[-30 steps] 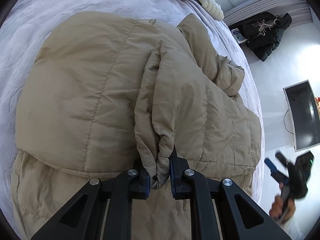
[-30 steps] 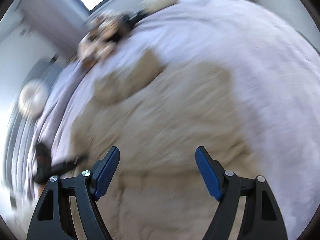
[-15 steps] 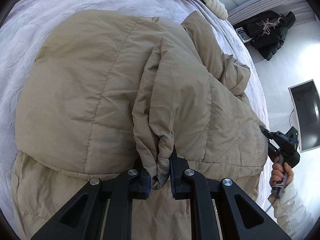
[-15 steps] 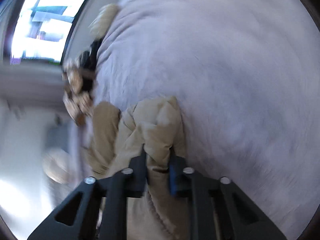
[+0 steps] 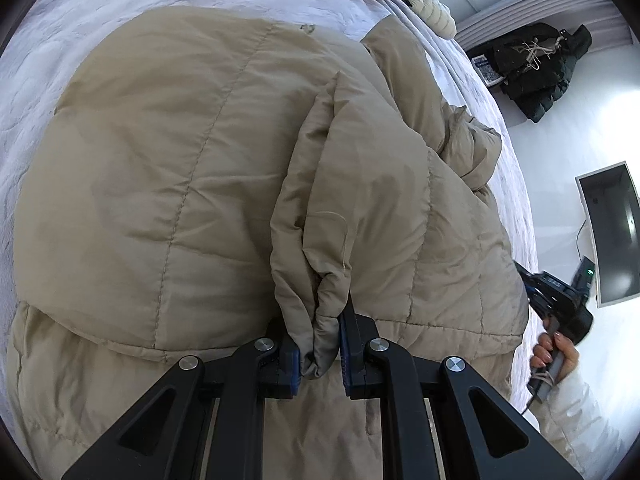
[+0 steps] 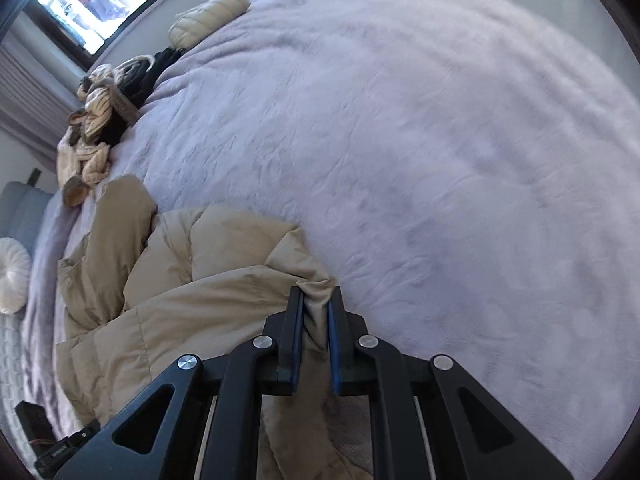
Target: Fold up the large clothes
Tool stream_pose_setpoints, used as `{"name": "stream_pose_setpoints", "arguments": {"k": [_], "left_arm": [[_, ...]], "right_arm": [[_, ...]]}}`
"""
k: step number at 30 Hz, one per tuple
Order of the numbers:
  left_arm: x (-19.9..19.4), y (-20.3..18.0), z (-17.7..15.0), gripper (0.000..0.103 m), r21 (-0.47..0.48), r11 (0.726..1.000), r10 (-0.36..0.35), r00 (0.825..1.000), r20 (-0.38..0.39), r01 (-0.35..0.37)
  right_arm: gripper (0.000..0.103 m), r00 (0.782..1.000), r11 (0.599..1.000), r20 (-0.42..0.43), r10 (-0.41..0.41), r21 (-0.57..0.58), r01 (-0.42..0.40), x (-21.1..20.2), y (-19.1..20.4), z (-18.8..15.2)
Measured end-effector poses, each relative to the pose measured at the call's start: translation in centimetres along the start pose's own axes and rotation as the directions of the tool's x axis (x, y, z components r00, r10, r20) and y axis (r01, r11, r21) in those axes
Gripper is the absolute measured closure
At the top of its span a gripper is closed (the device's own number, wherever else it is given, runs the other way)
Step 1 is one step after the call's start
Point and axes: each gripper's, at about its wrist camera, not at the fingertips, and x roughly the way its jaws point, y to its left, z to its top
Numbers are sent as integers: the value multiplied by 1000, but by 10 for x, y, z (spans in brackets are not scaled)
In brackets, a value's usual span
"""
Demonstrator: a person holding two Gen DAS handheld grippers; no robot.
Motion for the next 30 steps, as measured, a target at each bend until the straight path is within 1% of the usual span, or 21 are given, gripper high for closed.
{"name": "stream_pose_setpoints", "arguments": {"k": [2, 4, 6, 8, 9, 10, 11, 12, 13, 15, 16, 18, 19, 20, 22, 23, 24, 26, 28, 29, 30], "left_arm": [[-1, -2, 0, 87, 4, 1000, 2, 1000, 1, -2], [-1, -3, 0, 87, 5, 1000, 6, 1000, 1, -6], [-2, -4, 0, 87, -2, 1000, 13, 1000, 0, -13], [-7, -9, 1, 84, 6, 999, 47, 999, -4, -47], [-9, -11, 1, 73, 15, 998, 62, 998, -4, -62], [-17, -15, 2, 60, 30, 995, 97, 995, 6, -97], [-22, -16, 2, 52, 34, 993, 110, 994, 16, -110], [-34, -19, 2, 40, 38, 990, 136, 990, 47, -138], [-43, -19, 3, 38, 41, 986, 155, 985, 71, -159], [-65, -19, 7, 38, 44, 979, 190, 973, 134, -197], [-71, -20, 8, 38, 52, 979, 188, 970, 153, -198], [-78, -28, 9, 38, 95, 980, 158, 973, 171, -176], [-75, -36, 9, 38, 133, 980, 127, 978, 163, -149], [-68, -44, 8, 38, 171, 977, 103, 983, 152, -129], [-53, -55, 8, 38, 223, 969, 82, 987, 137, -111], [-43, -60, 10, 38, 242, 964, 77, 989, 130, -107], [-27, -63, 12, 38, 259, 957, 101, 987, 127, -131], [-6, -54, 18, 38, 238, 956, 145, 982, 119, -170], [6, -43, 21, 38, 202, 967, 138, 985, 101, -156], [9, -39, 23, 38, 196, 969, 134, 986, 98, -151], [10, -37, 22, 38, 200, 968, 135, 986, 95, -152]], "right_arm": [[91, 1000, 1000, 24, -9, -7, 9, -19, 3, -6], [91, 999, 999, 38, 23, -38, -22, -40, 11, -20], [91, 998, 995, 28, 53, -81, -50, -52, 20, -36], [91, 998, 990, -4, 66, -121, -66, -57, 27, -55], [91, 997, 988, -29, 68, -138, -72, -55, 29, -65], [91, 997, 987, -42, 62, -148, -68, -52, 29, -71], [91, 997, 986, -51, 55, -152, -62, -49, 26, -75], [91, 997, 987, -55, 51, -150, -59, -47, 26, -76], [91, 997, 989, -64, 51, -139, -60, -43, 22, -77], [91, 997, 991, -67, 47, -124, -55, -39, 20, -75], [91, 997, 991, -69, 43, -122, -52, -38, 20, -74], [91, 997, 991, -65, 38, -129, -46, -37, 24, -72], [91, 997, 990, -64, 36, -137, -45, -37, 27, -72], [91, 997, 988, -64, 33, -148, -42, -36, 29, -73], [91, 998, 985, -62, 20, -168, -30, -34, 33, -79], [91, 998, 983, -62, 9, -181, -20, -31, 35, -81], [91, 998, 982, -63, -1, -190, -11, -28, 36, -82], [91, 997, 980, -68, -18, -200, 4, -21, 37, -83], [92, 997, 980, -72, -23, -198, 8, -15, 35, -83], [95, 997, 981, -73, -25, -195, 10, -12, 34, -83], [95, 997, 982, -75, -19, -191, 5, -9, 32, -84]]}}
